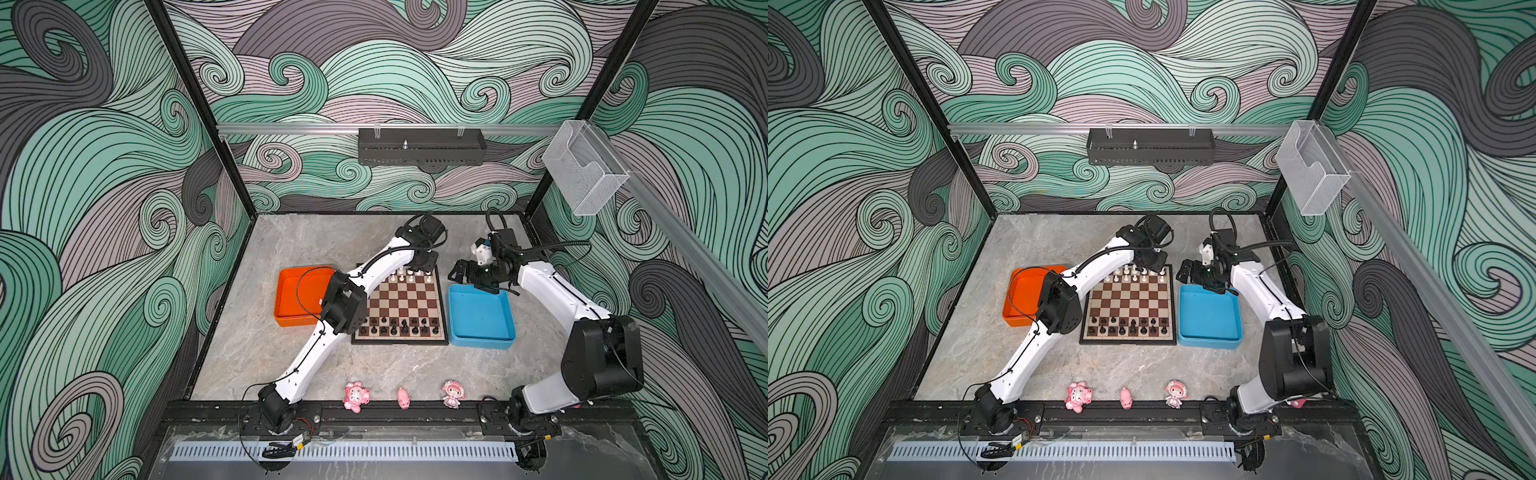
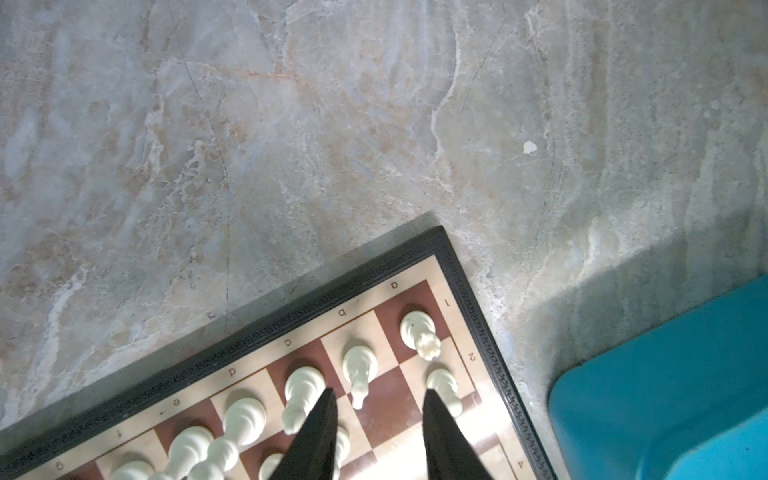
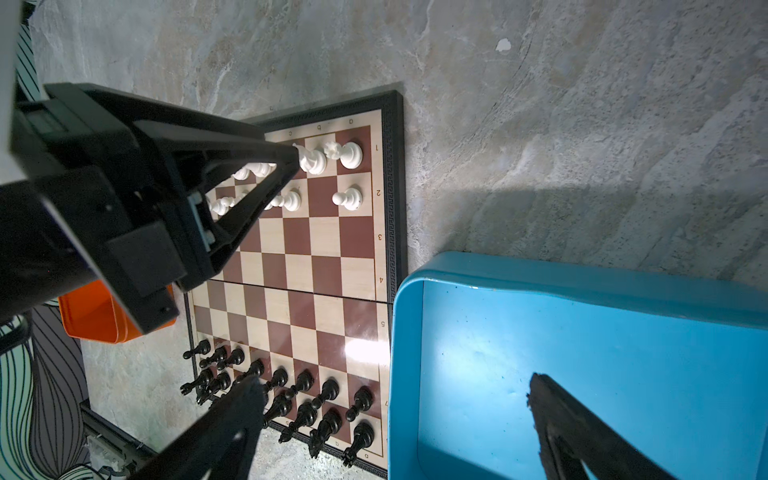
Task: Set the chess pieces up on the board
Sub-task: 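Open left gripper to release the white pawn on the board, then raise left gripper and move it over the orange bin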
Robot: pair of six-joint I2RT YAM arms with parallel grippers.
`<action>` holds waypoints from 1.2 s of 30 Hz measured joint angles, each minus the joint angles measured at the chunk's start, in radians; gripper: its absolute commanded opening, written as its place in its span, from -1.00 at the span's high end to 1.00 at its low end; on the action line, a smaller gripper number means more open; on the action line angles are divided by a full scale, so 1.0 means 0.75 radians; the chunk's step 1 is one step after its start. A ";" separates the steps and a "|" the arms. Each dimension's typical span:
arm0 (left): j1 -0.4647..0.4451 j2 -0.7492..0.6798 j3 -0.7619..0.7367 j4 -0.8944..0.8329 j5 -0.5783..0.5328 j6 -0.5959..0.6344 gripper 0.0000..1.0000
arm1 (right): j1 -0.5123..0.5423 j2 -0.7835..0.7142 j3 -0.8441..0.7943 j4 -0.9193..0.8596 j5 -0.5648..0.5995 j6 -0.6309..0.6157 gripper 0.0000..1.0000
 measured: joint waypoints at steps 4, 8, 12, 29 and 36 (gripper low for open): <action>0.000 -0.066 -0.012 -0.013 -0.019 0.014 -0.21 | 0.000 -0.008 0.000 -0.002 -0.001 0.001 -0.98; 0.001 -0.245 -0.127 -0.016 -0.070 0.036 -0.69 | 0.000 -0.028 0.000 -0.003 0.000 0.005 -0.98; 0.015 -0.474 -0.270 -0.014 -0.160 0.037 -0.97 | 0.000 -0.051 0.000 -0.002 0.000 0.006 -0.98; 0.696 -1.109 -1.279 -0.013 -0.191 -0.117 -0.93 | 0.035 -0.020 0.016 -0.003 -0.009 0.006 -0.98; 0.776 -1.053 -1.369 -0.089 -0.110 -0.127 -0.75 | 0.120 0.068 0.078 -0.002 0.000 0.012 -0.97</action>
